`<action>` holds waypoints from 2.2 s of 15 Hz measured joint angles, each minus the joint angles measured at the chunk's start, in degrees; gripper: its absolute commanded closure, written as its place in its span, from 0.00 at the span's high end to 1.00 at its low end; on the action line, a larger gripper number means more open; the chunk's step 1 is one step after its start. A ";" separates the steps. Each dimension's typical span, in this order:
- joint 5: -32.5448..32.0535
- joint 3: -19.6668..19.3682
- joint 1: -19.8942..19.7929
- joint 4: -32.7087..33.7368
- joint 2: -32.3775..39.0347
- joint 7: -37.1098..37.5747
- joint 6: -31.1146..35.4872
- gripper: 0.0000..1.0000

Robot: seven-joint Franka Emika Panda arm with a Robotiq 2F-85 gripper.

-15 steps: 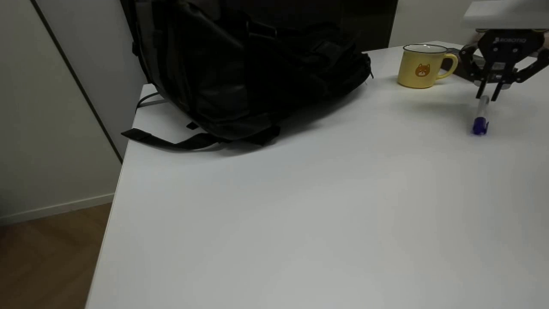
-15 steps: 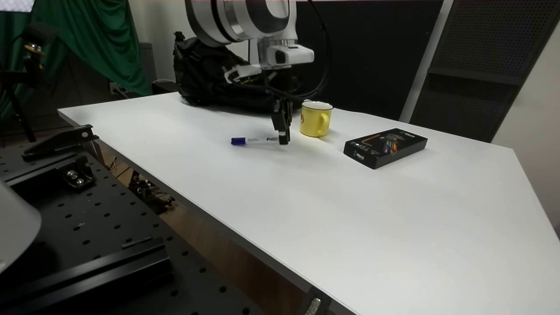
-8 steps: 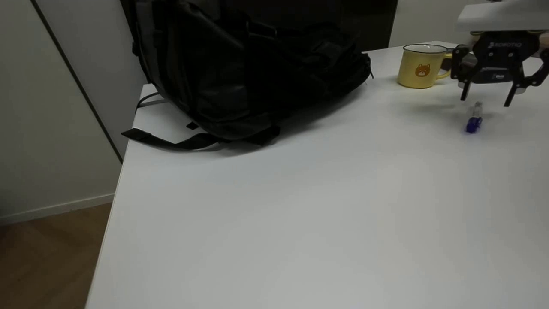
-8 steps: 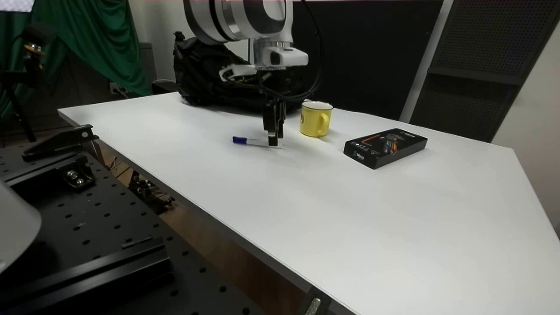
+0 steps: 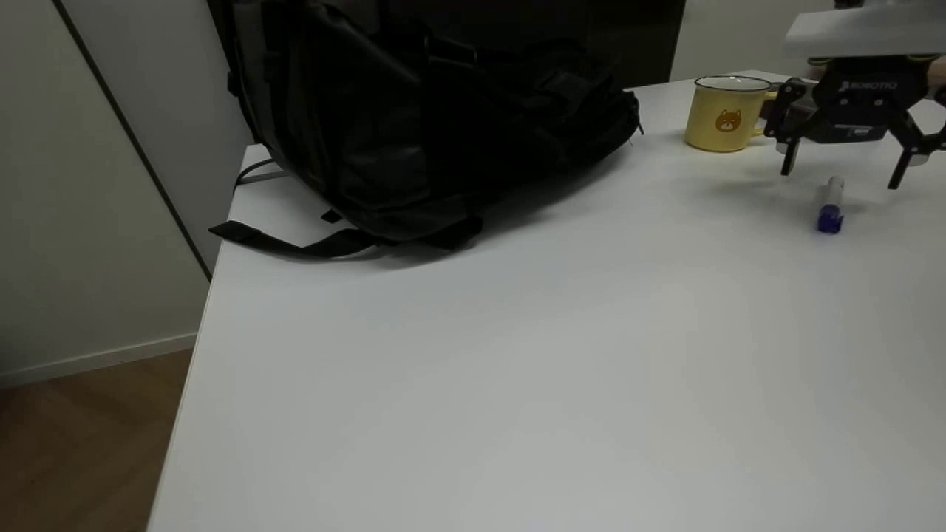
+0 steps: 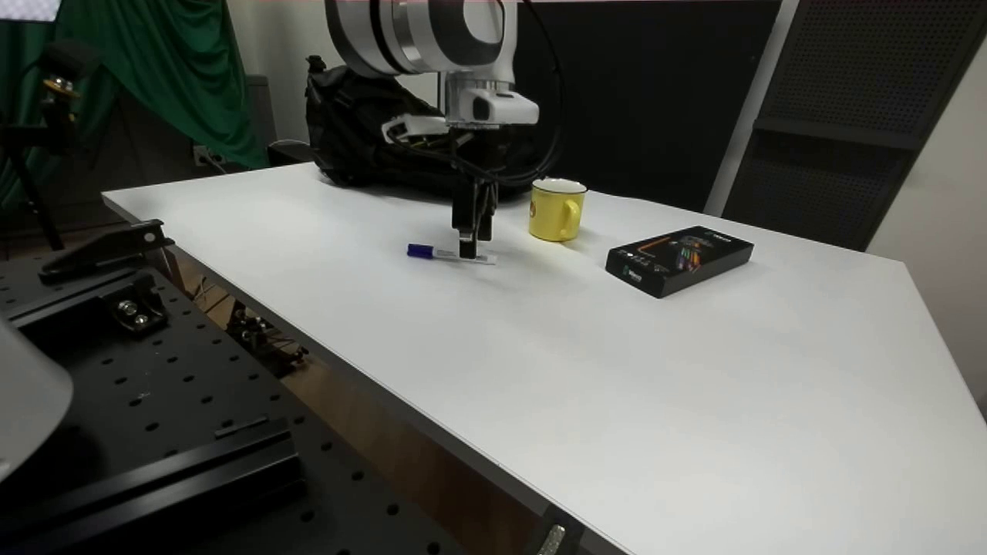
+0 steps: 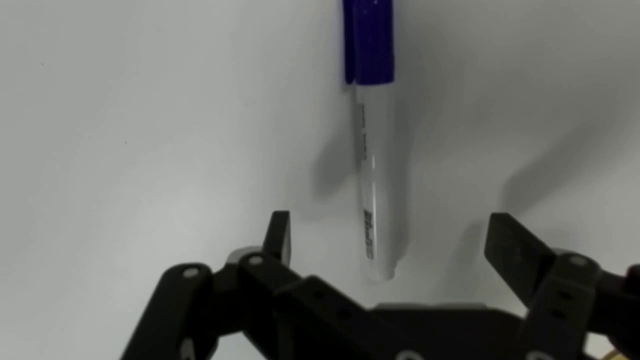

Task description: Put the marker in the yellow cup

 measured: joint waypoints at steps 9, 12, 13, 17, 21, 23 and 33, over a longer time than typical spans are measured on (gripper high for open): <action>1.16 4.11 -4.95 0.16 0.54 -4.48 0.32 0.31; 1.16 4.11 -4.94 0.43 0.58 -4.52 0.32 0.11; 1.14 4.10 -4.91 0.52 0.62 -4.52 0.32 0.05; 1.14 4.02 -4.77 0.71 0.73 -4.52 0.23 0.05; 0.95 3.55 -4.37 0.80 0.77 -4.48 0.13 0.05; 0.46 2.30 -3.46 1.13 0.75 -4.43 0.21 0.05; -13.11 -13.41 10.92 2.37 -0.17 2.93 5.41 0.05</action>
